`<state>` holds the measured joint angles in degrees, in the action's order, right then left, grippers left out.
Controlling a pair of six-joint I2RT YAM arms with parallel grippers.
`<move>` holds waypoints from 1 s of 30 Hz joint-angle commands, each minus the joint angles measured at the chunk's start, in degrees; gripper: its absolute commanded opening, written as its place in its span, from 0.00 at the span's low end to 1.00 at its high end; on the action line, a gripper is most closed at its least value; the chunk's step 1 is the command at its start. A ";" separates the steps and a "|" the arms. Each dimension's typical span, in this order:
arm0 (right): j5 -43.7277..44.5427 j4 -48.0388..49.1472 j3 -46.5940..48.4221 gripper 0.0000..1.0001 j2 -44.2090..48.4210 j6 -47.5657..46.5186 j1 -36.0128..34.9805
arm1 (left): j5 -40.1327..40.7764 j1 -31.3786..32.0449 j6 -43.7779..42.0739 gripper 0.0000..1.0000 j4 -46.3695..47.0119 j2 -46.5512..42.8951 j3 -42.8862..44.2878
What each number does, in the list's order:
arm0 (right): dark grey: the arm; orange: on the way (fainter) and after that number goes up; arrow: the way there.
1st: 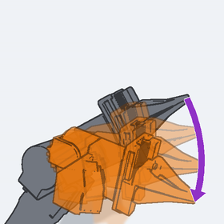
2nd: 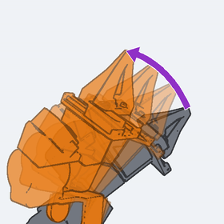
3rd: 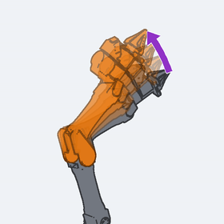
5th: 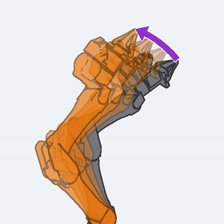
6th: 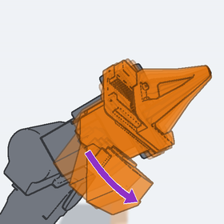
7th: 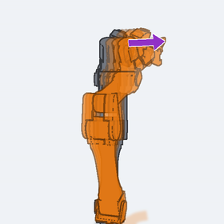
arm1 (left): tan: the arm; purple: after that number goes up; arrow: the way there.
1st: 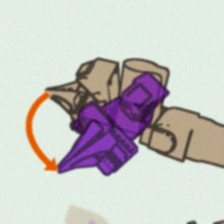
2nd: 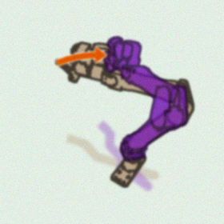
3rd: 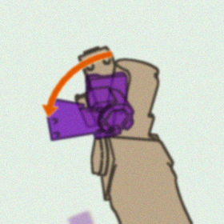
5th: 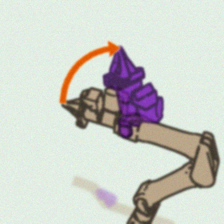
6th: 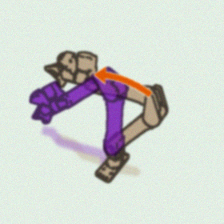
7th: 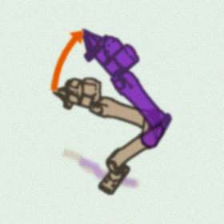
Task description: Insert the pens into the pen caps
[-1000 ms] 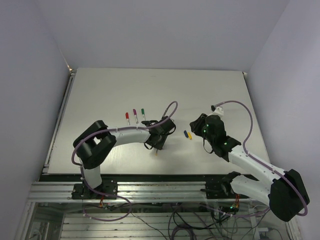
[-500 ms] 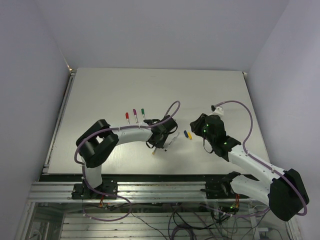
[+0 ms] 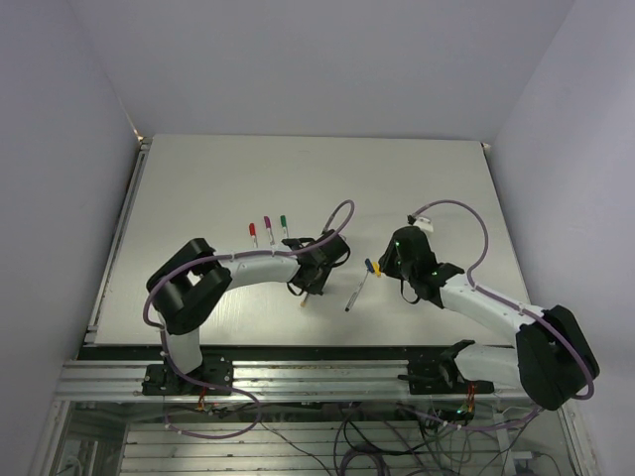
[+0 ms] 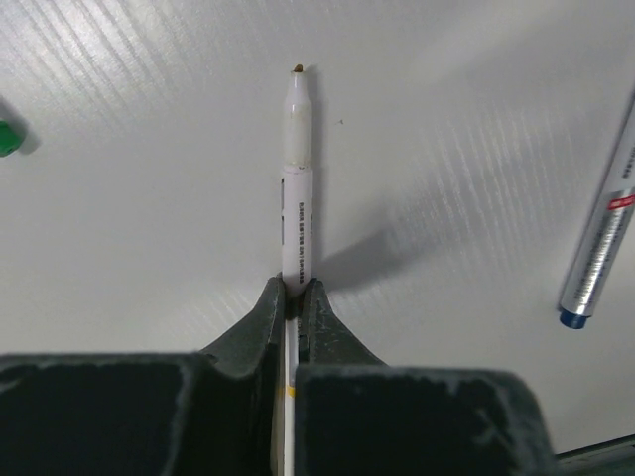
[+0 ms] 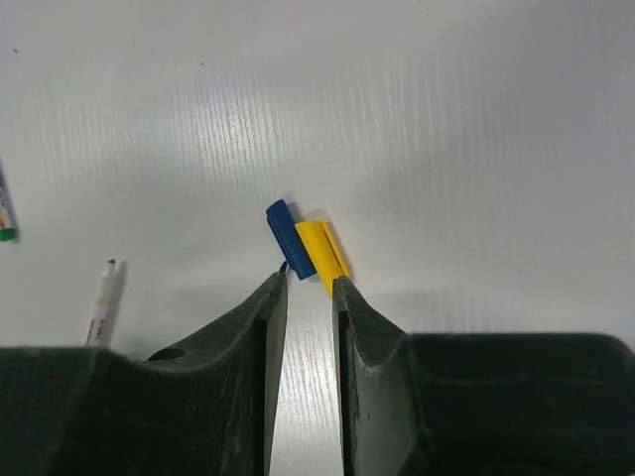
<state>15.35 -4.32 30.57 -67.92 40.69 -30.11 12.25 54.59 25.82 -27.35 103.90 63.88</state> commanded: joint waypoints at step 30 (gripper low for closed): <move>0.04 -1.44 8.61 0.24 -15.46 -5.61 0.48 | -2.47 0.06 1.45 0.07 -0.80 -9.53 -3.65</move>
<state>14.94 -6.33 37.58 -82.35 36.21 -30.04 11.16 54.59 26.70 -29.02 95.24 61.14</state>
